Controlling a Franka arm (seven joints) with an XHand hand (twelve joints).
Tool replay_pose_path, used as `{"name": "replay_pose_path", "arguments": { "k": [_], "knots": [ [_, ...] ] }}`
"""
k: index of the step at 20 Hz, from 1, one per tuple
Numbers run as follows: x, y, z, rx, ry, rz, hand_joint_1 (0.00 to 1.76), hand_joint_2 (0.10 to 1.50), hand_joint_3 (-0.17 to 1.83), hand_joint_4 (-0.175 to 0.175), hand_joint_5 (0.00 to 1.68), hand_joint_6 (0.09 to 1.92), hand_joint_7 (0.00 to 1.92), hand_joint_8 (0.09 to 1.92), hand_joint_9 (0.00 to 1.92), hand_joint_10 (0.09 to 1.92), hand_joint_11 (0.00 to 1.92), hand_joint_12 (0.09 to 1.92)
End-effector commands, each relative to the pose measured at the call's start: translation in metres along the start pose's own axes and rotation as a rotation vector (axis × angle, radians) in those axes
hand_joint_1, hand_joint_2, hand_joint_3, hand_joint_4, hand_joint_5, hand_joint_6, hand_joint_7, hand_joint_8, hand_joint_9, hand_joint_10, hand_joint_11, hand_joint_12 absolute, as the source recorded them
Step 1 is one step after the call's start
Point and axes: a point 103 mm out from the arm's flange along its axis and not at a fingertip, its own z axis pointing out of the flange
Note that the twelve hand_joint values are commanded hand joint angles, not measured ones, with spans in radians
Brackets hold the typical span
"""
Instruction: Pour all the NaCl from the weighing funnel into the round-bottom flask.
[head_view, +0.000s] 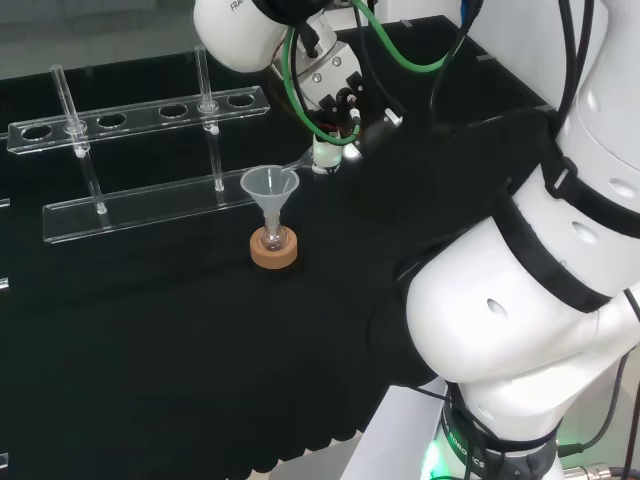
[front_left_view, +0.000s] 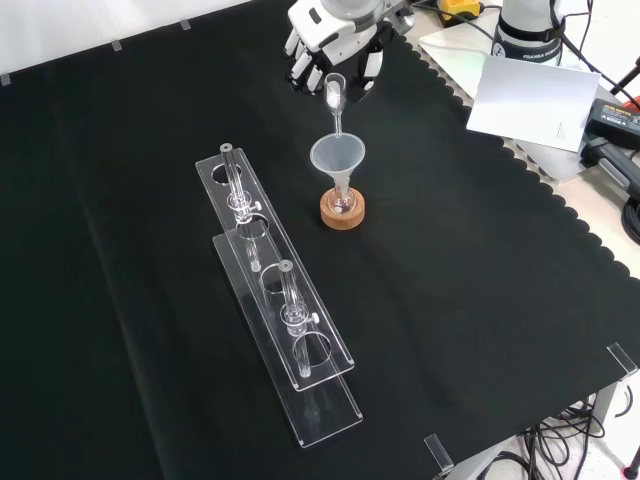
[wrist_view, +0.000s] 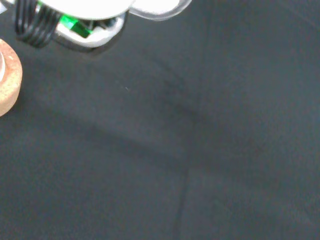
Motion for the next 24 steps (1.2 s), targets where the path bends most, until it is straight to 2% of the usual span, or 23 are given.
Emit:
{"name": "replay_pose_path", "arguments": {
  "k": [1,4,5,12,14,19,24],
  "knots": [
    [0.0036,0.0021,-0.0070,0.004,-0.036,-0.001,1.13,0.65,0.64,0.175,1.32,0.58,0.78,0.61,1.16,0.21,0.93,0.98],
    [0.0050,0.0038,-0.0082,0.003,-0.040,-0.006,1.13,0.65,0.64,0.175,1.32,0.58,0.78,0.61,1.16,0.21,0.93,0.98],
    [0.0057,0.0042,-0.0085,0.013,-0.048,0.008,1.13,0.65,0.64,0.175,1.32,0.58,0.78,0.61,1.16,0.21,0.93,0.98],
    [0.0038,0.0056,-0.0068,0.019,-0.049,0.008,1.13,0.65,0.64,0.175,1.32,0.58,0.77,0.61,1.16,0.20,0.93,0.97],
    [0.0054,0.0073,-0.0072,0.032,-0.056,0.021,1.13,0.65,0.64,0.175,1.32,0.58,0.77,0.61,1.16,0.20,0.93,0.97],
    [0.0042,0.0080,-0.0053,0.029,-0.040,0.011,1.13,0.65,0.64,0.175,1.32,0.58,0.77,0.61,1.16,0.20,0.94,0.97],
    [0.0051,0.0091,-0.0047,0.036,-0.056,0.009,1.13,0.65,0.64,0.175,1.32,0.58,0.77,0.61,1.16,0.20,0.94,0.97]
  ]
}}
